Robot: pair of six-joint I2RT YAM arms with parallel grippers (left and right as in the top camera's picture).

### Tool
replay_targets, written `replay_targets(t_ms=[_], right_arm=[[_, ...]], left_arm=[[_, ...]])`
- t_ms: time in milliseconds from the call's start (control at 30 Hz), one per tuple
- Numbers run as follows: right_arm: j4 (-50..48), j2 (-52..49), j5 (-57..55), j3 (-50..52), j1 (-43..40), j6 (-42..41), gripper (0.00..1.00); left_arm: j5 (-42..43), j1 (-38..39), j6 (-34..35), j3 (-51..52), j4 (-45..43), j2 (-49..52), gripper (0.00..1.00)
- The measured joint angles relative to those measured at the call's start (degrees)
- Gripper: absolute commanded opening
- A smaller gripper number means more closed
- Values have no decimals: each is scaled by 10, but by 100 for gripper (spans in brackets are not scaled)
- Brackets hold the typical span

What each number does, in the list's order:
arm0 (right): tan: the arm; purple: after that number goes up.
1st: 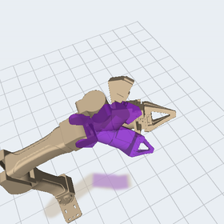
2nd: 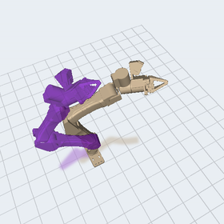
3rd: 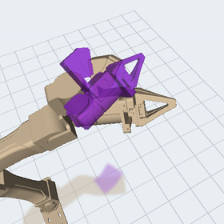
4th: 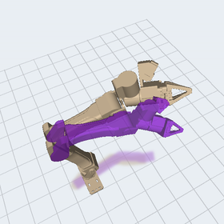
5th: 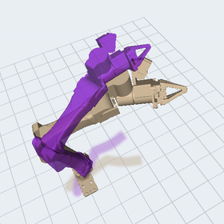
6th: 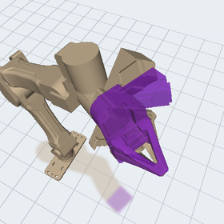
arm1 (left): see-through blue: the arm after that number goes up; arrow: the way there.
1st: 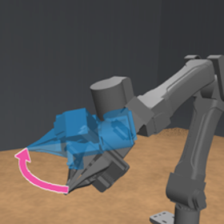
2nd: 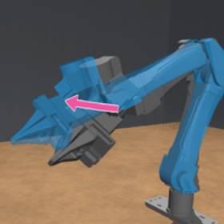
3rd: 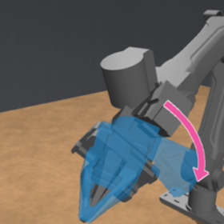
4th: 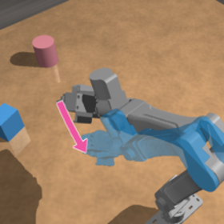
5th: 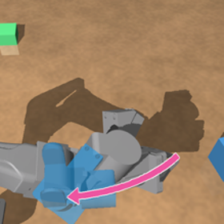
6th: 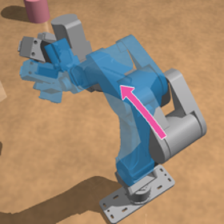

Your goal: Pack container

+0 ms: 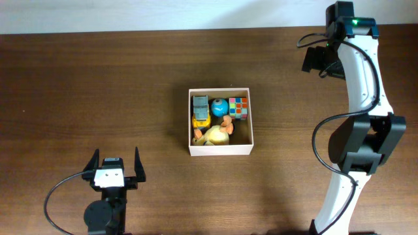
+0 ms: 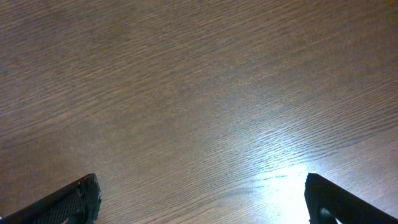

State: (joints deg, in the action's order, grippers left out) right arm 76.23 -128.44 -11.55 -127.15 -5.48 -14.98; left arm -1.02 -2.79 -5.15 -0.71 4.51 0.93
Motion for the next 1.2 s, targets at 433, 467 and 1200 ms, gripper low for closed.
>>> replay_targets(t_ms=[433,467,1200], right_arm=[[0,0,0,0,0,0,99],[0,0,0,0,0,0,99],[-113,201,-14,48,136,54,99]], left_arm=[[0,0,0,0,0,0,99],[0,0,0,0,0,0,99],[0,0,0,0,0,0,99]])
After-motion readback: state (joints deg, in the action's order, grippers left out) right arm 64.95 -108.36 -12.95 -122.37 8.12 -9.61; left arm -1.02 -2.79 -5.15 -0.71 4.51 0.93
